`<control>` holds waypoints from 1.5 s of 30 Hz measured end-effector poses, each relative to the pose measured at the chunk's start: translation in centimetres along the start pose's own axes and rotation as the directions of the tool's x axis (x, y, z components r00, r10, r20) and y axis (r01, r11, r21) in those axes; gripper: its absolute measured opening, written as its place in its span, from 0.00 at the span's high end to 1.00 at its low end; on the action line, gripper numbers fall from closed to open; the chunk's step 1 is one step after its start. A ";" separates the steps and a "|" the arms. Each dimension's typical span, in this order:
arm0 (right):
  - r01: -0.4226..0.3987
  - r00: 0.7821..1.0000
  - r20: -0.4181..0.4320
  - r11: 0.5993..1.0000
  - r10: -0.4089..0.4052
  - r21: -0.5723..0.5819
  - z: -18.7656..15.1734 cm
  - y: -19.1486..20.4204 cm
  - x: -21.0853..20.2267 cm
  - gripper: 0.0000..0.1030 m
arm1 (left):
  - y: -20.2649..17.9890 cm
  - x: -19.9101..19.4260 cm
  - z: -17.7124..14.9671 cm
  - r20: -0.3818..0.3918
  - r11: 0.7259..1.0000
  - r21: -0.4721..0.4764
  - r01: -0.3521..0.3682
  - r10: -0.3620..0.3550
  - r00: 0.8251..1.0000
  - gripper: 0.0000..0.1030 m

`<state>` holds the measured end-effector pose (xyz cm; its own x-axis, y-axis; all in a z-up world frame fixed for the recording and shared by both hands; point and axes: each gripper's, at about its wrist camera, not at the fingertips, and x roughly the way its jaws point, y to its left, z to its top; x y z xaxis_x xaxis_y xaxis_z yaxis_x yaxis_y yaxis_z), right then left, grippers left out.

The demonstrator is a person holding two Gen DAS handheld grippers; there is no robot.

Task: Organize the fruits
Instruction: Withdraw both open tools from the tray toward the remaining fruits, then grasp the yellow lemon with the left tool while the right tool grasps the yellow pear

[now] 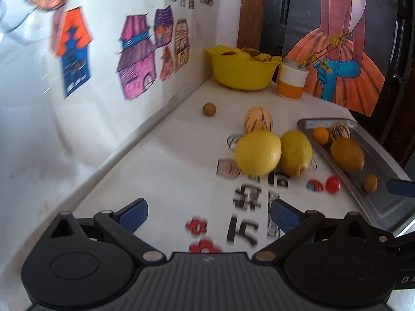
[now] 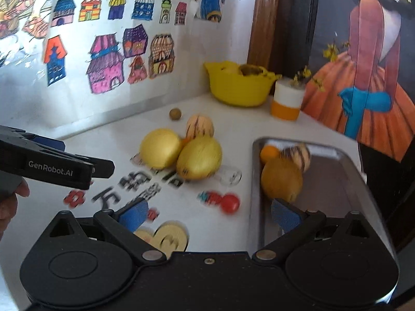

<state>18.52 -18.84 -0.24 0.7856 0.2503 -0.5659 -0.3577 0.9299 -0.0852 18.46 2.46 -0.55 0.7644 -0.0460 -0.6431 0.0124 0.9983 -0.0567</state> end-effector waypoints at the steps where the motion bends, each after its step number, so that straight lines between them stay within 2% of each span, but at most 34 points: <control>1: -0.003 1.000 0.004 1.000 0.004 -0.006 0.4 -0.1 0.4 0.02 | -0.1 0.4 0.5 0.006 1.000 0.005 0.004 -0.004 1.000 0.00; 5: -0.022 1.000 -0.001 0.998 0.022 -0.064 1.4 0.1 2.4 0.02 | -0.6 2.1 2.0 0.003 1.000 0.002 0.026 -0.026 1.000 0.00; 7: -0.033 0.999 -0.012 0.994 0.032 -0.104 1.6 0.5 3.5 0.03 | -0.6 3.0 2.7 -0.009 0.998 -0.021 0.062 -0.063 0.998 0.00; 10: -0.037 0.999 -0.020 0.987 0.034 -0.155 1.7 1.3 5.0 0.04 | -0.3 4.4 3.5 -0.029 0.988 -0.088 0.128 -0.131 0.991 0.00; 19: -0.011 1.000 -0.023 0.979 0.006 -0.203 2.0 2.1 8.5 0.10 | -0.6 8.9 4.9 -0.117 0.958 -0.202 0.203 -0.229 0.966 0.01; 23: -0.001 1.000 -0.016 0.980 -0.002 -0.197 2.0 2.1 9.4 0.13 | -0.5 10.0 5.2 -0.129 0.947 -0.239 0.216 -0.251 0.959 0.02; 30: -0.012 1.000 -0.012 0.983 0.010 -0.186 2.0 2.0 10.8 0.15 | 0.2 10.9 5.7 -0.120 0.922 -0.301 0.243 -0.289 0.950 0.11; 32: -0.015 1.000 -0.007 0.983 0.014 -0.181 2.0 1.9 10.8 0.20 | 0.3 11.0 5.7 -0.118 0.917 -0.309 0.250 -0.298 0.947 0.13; 34: -0.005 1.000 -0.008 0.984 0.004 -0.181 2.1 1.7 10.9 0.33 | 0.4 11.0 5.7 -0.115 0.911 -0.321 0.259 -0.309 0.944 0.18; 38: -0.015 1.000 -0.006 0.987 0.014 -0.159 1.9 1.0 10.4 0.34 | 0.8 11.0 5.6 -0.117 0.900 -0.345 0.268 -0.324 0.939 0.28; 45: -0.001 1.000 -0.003 0.986 0.001 -0.166 2.0 0.7 10.5 0.29 | 0.6 11.2 5.7 -0.108 0.907 -0.328 0.264 -0.314 0.943 0.29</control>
<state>27.50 -14.99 -4.61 0.7837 0.2501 -0.5686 -0.4373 0.8722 -0.2191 30.70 2.79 -3.49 0.6473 -0.3604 -0.6716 0.0016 0.8818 -0.4715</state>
